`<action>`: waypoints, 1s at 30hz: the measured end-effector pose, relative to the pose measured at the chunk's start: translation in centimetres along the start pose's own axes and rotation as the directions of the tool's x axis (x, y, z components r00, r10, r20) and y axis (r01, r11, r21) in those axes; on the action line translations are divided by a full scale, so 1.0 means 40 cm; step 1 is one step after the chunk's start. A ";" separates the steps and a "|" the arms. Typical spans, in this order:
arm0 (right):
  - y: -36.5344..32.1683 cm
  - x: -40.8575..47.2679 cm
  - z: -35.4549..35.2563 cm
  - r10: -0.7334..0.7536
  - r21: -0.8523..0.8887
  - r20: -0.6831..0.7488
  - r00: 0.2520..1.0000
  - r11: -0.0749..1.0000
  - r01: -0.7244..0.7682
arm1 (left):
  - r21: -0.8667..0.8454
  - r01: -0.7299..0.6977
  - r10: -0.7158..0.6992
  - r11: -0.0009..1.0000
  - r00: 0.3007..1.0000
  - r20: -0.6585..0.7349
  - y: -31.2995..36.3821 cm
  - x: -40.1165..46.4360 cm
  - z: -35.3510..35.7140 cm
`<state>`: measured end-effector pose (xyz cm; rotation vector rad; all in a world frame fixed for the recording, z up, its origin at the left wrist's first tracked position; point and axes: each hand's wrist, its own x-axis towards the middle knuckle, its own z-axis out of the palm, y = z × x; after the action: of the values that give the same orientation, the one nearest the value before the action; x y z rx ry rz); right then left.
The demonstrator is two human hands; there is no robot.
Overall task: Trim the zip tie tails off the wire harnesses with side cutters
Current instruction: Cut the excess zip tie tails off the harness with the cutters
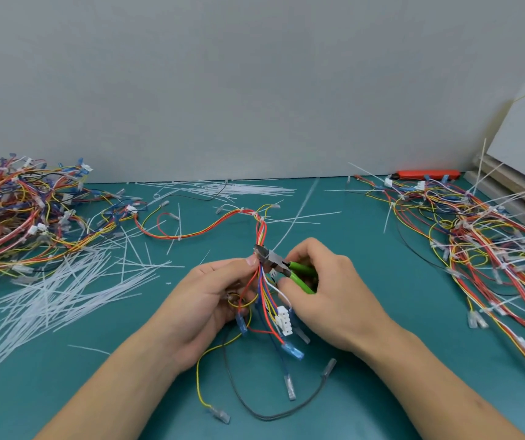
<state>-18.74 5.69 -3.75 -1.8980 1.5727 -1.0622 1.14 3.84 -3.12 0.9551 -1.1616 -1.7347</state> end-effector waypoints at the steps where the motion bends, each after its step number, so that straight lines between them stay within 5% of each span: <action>1: -0.002 0.000 -0.003 -0.005 0.008 -0.002 1.000 1.000 0.005 | 0.008 0.000 0.000 1.000 1.000 0.003 -0.001 0.000 -0.001; 9: -0.005 0.001 -0.032 -0.069 0.027 0.038 0.997 0.997 0.068 | -0.018 -0.017 0.017 1.000 1.000 -0.009 0.003 0.001 -0.002; 15: -0.008 0.003 -0.028 -0.083 -0.136 0.103 0.991 0.986 0.097 | -0.042 -0.002 0.000 0.999 0.999 -0.048 0.001 0.006 -0.002; 24: 0.004 0.002 -0.012 -0.024 -0.148 -0.068 0.997 0.989 0.014 | -0.045 0.006 -0.008 0.999 0.999 -0.041 0.001 0.008 -0.003; 30: -0.001 0.006 -0.006 -0.107 -0.111 -0.108 0.988 0.989 0.095 | -0.127 0.026 -0.033 0.992 0.998 -0.051 -0.003 0.010 -0.010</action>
<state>-18.89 5.51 -3.52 -2.0387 1.6390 -1.1704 1.32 3.36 -3.42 0.9394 -0.9960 -1.7740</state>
